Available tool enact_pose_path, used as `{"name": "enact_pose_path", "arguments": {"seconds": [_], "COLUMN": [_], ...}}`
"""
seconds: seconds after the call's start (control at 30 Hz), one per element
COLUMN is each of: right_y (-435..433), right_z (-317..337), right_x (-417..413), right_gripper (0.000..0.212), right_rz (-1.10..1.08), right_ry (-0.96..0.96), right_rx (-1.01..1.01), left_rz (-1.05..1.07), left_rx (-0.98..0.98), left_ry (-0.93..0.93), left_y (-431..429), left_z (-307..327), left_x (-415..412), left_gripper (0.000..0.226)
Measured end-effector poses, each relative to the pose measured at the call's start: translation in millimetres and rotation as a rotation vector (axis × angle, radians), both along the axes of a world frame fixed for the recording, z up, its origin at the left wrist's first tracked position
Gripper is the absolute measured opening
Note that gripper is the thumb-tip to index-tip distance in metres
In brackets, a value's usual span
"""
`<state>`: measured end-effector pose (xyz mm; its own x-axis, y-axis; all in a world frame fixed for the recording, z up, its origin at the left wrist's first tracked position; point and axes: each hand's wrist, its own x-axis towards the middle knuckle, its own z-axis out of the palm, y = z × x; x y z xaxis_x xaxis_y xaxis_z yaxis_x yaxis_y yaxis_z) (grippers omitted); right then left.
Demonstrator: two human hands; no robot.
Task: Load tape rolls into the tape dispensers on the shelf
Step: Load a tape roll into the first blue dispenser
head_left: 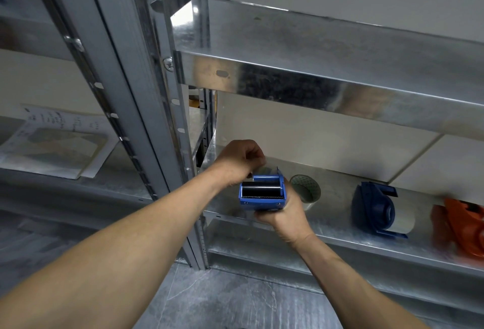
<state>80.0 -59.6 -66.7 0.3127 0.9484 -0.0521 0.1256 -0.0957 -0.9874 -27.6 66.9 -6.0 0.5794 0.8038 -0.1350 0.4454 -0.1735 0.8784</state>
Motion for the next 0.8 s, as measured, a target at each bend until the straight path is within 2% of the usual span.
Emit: {"name": "enact_pose_path", "arguments": {"seconds": [0.33, 0.57, 0.67, 0.8], "right_y": [-2.1, -7.8, -5.1, -8.4], "right_z": [-4.0, -2.7, -3.5, -13.9], "right_x": [11.9, 15.5, 17.2, 21.3], "right_gripper": [0.062, 0.051, 0.054, 0.069], "right_rz": [-0.043, -0.046, -0.087, -0.178], "right_ry": [0.074, 0.102, 0.125, 0.212], "right_rx": [-0.009, 0.014, 0.018, -0.011], "left_rz": [0.163, 0.095, 0.066, 0.175], "left_rx": [-0.075, -0.164, -0.222, -0.422], "left_ry": [-0.222, -0.314, -0.374, -0.587], "left_y": [-11.5, -16.1, -16.0, -4.3], "left_z": [-10.5, -10.5, -8.8, -8.2], "left_x": [-3.9, -4.9, -6.3, -17.8], "left_gripper": [0.015, 0.017, 0.021, 0.025]}}
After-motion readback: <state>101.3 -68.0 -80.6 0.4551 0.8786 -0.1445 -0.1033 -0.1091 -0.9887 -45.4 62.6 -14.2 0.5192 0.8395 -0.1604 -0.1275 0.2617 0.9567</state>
